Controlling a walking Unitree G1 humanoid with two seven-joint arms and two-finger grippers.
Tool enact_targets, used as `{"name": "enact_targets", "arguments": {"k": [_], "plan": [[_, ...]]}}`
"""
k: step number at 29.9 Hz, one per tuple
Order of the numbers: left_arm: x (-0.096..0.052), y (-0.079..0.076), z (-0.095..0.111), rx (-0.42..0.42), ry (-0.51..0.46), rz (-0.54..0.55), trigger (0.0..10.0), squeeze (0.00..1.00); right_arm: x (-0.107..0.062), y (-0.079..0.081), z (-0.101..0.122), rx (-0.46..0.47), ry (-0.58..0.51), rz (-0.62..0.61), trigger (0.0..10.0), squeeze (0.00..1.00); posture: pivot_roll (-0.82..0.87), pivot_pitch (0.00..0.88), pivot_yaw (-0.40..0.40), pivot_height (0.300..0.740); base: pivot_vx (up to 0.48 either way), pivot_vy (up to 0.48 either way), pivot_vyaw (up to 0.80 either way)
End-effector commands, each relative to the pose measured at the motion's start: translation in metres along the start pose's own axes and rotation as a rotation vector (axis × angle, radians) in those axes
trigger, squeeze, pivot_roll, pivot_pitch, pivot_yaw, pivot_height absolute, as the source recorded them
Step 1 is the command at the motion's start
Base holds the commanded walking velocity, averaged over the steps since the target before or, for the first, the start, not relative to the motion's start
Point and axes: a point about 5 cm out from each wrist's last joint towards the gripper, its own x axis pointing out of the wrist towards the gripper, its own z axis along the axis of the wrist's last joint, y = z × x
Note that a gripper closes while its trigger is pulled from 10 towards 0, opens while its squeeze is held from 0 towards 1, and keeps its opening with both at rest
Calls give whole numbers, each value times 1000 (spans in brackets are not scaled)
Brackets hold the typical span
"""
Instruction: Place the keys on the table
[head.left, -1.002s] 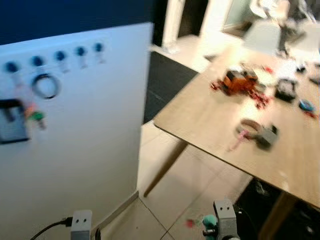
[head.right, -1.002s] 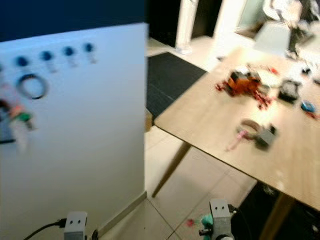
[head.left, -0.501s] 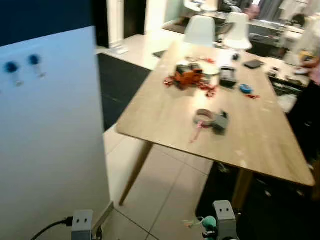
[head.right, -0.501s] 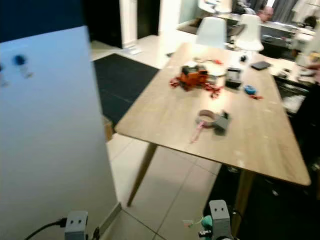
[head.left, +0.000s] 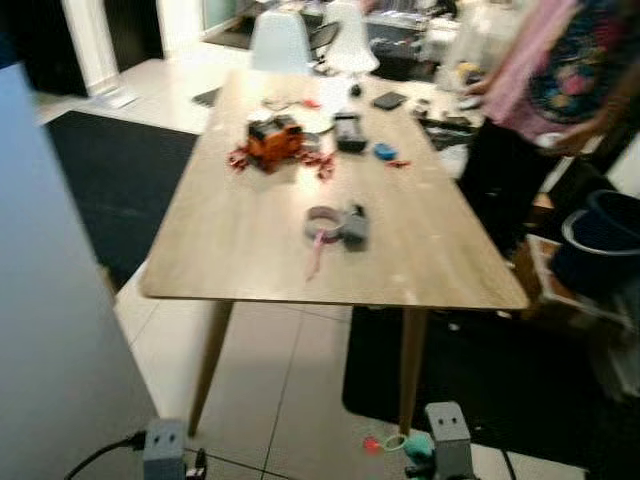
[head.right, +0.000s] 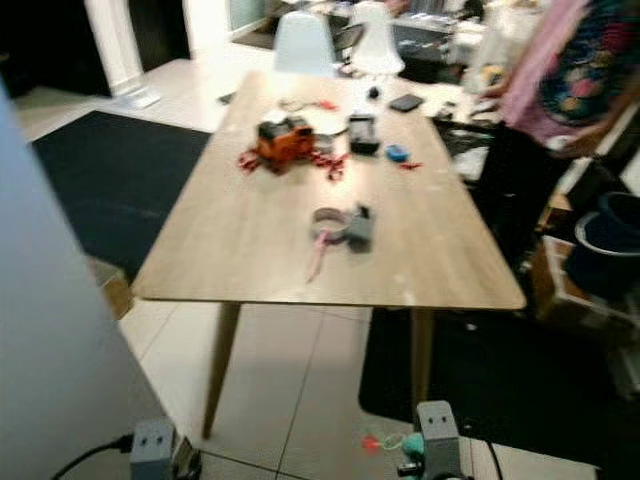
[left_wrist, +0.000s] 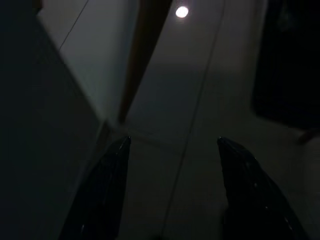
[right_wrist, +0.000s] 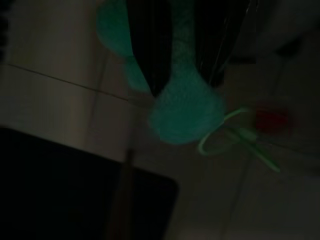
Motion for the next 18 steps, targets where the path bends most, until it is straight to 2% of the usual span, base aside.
{"name": "enact_targets", "arguments": {"k": [1, 13, 18], "plan": [[-8, 2, -15, -24, 61, 18, 10000, 0, -1, 6, -5, -10, 9, 26, 10000, 0, 58, 45, -72, 740, 0, 0, 0], [-9, 5, -14, 28, 39, 46, 10000, 0, 0, 11, -5, -19, 19, 44, 10000, 0, 68, 51, -81, 740, 0, 0, 0], [-7, 8, -11, 70, 37, 9, 10000, 0, 0, 17, -7, 8, 15, 39, 10000, 0, 87, 59, -24, 740, 0, 0, 0]]}}
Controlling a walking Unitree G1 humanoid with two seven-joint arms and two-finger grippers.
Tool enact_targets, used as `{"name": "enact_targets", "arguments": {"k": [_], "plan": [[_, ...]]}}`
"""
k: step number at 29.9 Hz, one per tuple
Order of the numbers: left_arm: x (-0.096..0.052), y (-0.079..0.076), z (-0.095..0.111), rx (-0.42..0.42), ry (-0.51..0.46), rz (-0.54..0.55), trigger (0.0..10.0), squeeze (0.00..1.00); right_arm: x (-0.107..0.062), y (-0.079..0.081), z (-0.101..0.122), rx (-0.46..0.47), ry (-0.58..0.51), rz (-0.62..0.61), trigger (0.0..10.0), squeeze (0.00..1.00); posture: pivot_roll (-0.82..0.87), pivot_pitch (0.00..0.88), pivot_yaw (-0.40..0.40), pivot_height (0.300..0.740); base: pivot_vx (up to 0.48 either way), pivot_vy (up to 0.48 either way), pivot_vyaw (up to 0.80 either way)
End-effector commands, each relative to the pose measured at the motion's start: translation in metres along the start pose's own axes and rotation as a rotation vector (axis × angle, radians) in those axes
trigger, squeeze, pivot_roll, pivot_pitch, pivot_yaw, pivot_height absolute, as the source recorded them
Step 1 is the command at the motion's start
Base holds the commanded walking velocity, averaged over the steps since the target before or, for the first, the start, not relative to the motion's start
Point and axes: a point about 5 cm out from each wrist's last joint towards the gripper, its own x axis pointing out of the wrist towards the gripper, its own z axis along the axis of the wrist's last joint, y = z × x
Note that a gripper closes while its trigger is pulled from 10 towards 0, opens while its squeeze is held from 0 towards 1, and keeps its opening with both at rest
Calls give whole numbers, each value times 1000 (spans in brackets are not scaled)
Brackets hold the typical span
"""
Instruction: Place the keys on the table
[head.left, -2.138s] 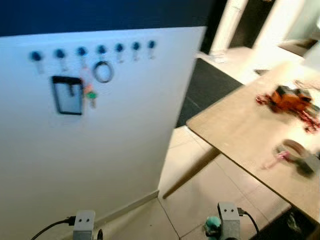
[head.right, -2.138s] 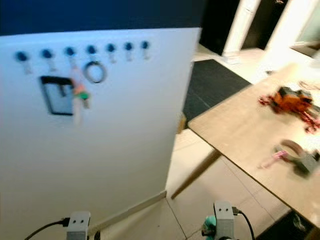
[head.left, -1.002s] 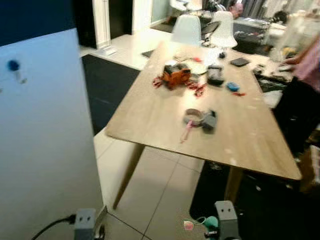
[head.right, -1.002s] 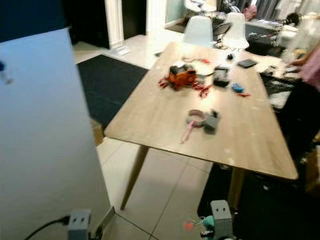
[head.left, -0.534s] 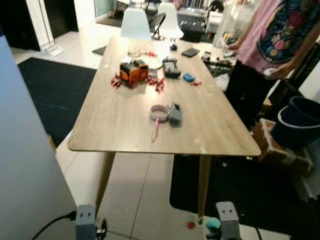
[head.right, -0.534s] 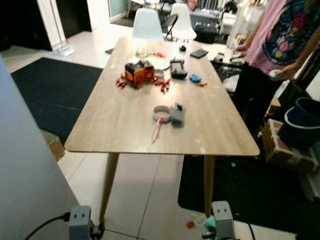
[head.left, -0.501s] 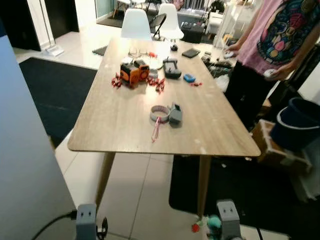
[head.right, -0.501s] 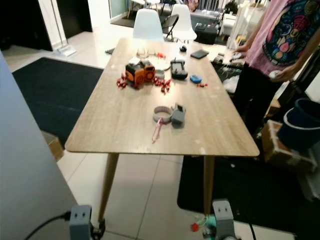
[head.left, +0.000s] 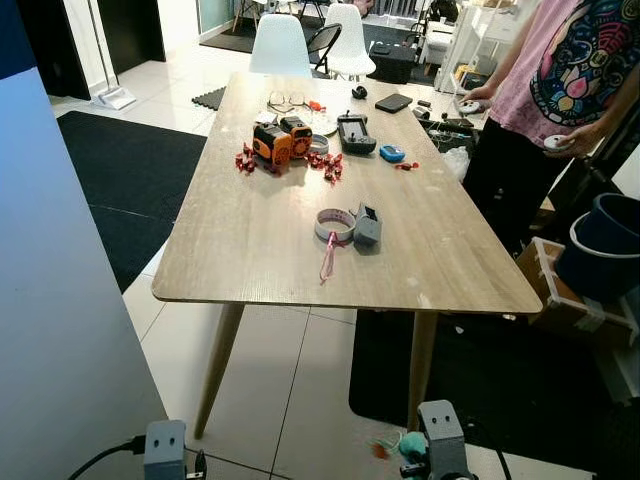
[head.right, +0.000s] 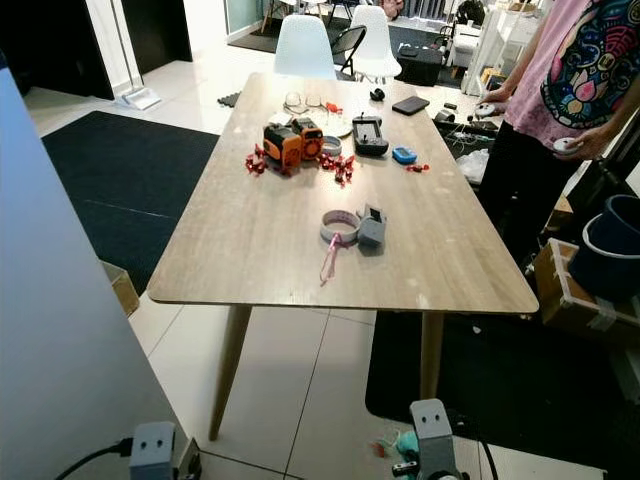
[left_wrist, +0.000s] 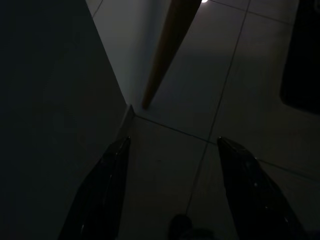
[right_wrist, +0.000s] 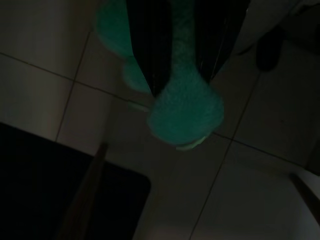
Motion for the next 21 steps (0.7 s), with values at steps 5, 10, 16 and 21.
{"name": "enact_targets", "arguments": {"k": [5, 10, 16, 21], "plan": [[2, 8, 5, 84, 1, -46, 10000, 0, -3, 10, -11, 50, 10, -10, 10000, 0, 100, 63, 24, 740, 0, 0, 0], [5, 15, 11, 119, -4, -61, 10000, 0, -5, 16, -18, 78, 17, -16, 10000, 0, 108, 65, 54, 740, 0, 0, 0], [7, 17, 11, 112, 10, -63, 10000, 0, -5, 17, -18, 81, 20, -18, 10000, 0, 112, 66, 51, 740, 0, 0, 0], [6, 15, 5, 84, 49, -78, 10000, 0, -4, 14, -16, 80, 16, -23, 10000, 0, 92, 64, 29, 740, 0, 0, 0]]}}
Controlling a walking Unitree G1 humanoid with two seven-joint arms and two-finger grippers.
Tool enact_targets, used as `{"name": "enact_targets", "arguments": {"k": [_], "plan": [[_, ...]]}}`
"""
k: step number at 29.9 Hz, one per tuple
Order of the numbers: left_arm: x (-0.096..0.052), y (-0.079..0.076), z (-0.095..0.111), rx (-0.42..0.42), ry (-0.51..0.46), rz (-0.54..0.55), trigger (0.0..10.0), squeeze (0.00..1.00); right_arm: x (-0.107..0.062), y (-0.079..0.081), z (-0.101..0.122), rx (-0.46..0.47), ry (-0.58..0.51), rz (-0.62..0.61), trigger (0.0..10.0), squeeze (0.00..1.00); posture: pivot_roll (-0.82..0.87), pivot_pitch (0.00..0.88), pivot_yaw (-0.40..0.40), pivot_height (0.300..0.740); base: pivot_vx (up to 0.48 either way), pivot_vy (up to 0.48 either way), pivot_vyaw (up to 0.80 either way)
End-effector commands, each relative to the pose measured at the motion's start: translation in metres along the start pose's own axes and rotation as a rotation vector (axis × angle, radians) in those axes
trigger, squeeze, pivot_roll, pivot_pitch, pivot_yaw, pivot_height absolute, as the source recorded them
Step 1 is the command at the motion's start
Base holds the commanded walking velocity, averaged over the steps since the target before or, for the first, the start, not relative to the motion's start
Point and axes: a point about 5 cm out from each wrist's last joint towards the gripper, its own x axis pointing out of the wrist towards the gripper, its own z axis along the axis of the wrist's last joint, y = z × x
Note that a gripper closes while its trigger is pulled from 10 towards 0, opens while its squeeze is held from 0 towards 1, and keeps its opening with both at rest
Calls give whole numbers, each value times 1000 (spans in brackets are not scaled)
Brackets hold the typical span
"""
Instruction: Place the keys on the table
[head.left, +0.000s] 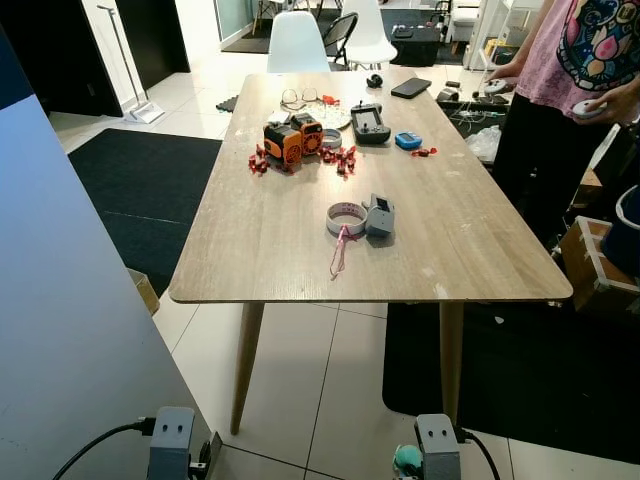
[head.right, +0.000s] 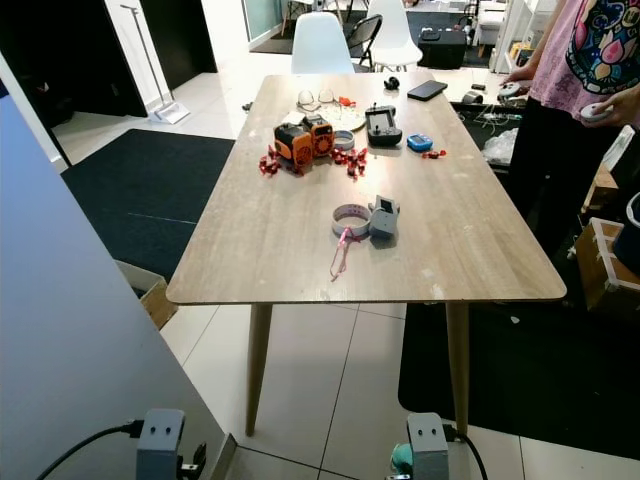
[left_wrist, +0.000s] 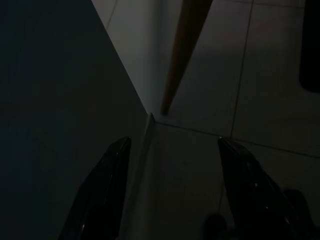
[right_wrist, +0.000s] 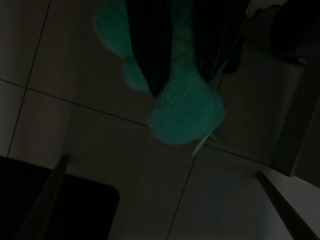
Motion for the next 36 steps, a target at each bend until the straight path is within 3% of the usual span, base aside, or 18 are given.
{"name": "enact_targets", "arguments": {"k": [1, 8, 25, 36], "plan": [[-5, 6, -11, -5, 56, 6, 10000, 0, 0, -2, 1, 7, -3, -6, 10000, 0, 89, 64, 26, 740, 0, 0, 0], [-8, -6, -23, -4, 118, -6, 10000, 0, 1, -10, 6, -25, 5, -14, 10000, 0, 58, 59, -8, 740, 0, 0, 0], [-5, -9, -21, -34, 126, -3, 10000, 0, 1, -17, 9, -50, 6, -17, 10000, 0, 56, 57, -23, 740, 0, 0, 0], [0, -16, -13, -46, 81, -12, 10000, 0, 2, -15, 11, -62, 7, -9, 10000, 0, 56, 55, -26, 740, 0, -352, 0]]}}
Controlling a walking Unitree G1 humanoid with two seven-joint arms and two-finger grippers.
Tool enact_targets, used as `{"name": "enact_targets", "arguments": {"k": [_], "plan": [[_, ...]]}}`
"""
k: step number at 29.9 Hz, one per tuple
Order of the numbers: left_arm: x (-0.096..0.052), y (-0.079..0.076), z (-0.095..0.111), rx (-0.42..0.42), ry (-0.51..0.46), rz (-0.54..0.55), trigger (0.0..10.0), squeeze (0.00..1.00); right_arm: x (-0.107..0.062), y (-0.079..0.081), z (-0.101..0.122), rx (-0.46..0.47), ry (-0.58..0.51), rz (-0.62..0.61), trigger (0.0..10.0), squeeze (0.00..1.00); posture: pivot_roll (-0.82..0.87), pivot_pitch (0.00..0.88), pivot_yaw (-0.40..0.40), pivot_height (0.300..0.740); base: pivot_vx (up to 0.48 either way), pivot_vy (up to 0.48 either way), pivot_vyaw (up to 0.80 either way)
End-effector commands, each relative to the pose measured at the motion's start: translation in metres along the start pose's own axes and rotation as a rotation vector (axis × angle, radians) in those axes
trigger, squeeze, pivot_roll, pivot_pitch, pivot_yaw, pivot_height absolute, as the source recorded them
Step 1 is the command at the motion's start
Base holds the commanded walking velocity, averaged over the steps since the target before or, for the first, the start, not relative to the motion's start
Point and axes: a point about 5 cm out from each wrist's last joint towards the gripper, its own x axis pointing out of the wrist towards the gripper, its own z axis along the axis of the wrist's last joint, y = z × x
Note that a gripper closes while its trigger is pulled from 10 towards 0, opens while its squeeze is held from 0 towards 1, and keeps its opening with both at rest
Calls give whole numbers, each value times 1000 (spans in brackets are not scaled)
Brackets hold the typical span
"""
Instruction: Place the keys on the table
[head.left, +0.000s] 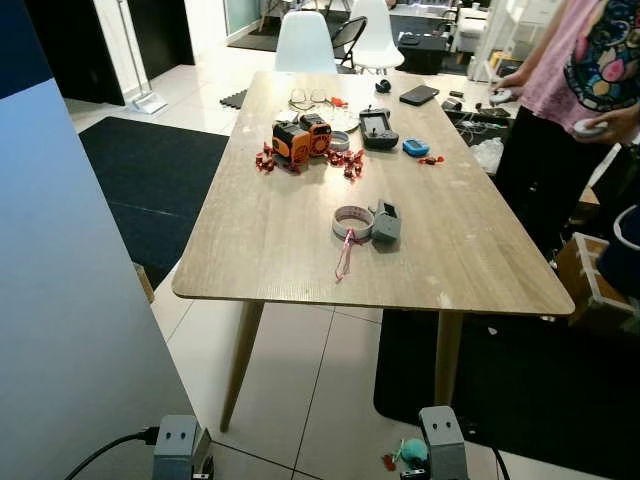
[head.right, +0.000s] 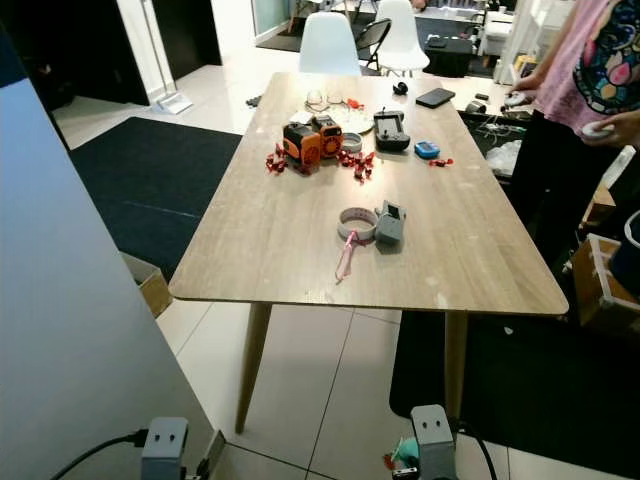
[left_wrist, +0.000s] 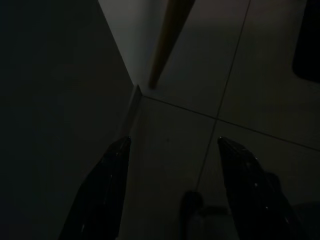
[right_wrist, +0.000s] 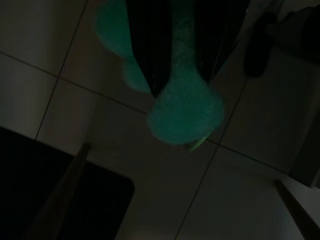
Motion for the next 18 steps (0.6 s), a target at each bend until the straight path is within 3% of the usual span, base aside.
{"name": "enact_targets", "arguments": {"k": [1, 18], "plan": [[0, -6, -1, -10, -1, -10, 10000, 0, 0, -3, 0, -6, 8, -3, 10000, 0, 57, 56, -26, 740, 0, -412, 0], [0, -6, 3, -2, -40, -18, 10000, 0, 0, -2, 0, -8, 9, -3, 10000, 0, 58, 55, -23, 740, 0, -416, 0]]}}
